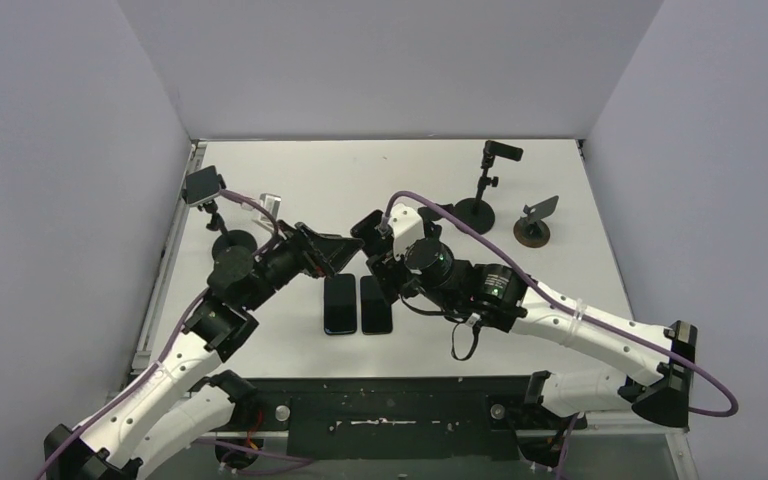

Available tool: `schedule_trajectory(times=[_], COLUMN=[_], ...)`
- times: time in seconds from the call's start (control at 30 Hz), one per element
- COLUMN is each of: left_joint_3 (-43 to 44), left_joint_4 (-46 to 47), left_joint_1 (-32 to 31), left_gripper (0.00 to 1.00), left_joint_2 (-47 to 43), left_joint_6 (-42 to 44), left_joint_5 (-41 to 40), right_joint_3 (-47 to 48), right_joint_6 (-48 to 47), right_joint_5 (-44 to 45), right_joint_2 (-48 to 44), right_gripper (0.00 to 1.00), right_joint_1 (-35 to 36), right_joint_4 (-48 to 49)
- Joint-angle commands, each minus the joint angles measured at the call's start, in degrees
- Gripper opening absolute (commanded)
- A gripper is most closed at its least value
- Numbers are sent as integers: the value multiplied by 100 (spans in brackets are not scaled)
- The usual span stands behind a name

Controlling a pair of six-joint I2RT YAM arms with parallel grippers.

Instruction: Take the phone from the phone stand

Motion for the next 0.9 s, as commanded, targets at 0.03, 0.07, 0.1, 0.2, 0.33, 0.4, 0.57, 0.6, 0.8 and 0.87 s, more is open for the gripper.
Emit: schedule_trajectory(times=[0.03,0.07,0.1,0.2,0.33,0.4,0.57,0.6,0.8,0.87], left_joint_3=[104,93,96,90,73,92,116,104,-28,-22], left_joint_4=[308,378,433,622,834,919,1116,1157,1547,1557], left_joint_1=[-247,-264,-284,-319,-348,-359,-406,-410,-478,-488], left_gripper=[85,83,81,75,68,61,44,44,16,4], left_joint_2=[93,149,212,346,539,634,788,802,869,893], left_joint_6=[23,-21,-68,-212,-374,-418,-508,-525,-714,-708], left_joint_5=[170,205,228,272,321,382,500,500,596,633], right_joint_3=[283,281,281,272,246,238,239,225,210,202], right_joint_6=[252,279,297,364,433,461,505,521,563,574], right_joint_5=[689,755,795,873,962,978,1031,1048,1086,1082], right_joint_2=[42,58,75,129,159,175,211,218,237,227], right_gripper=[0,0,0,0,0,0,0,0,0,0], right_joint_1=[188,221,254,309,384,422,493,507,557,562], right_joint_4=[710,713,721,734,785,821,812,813,796,783])
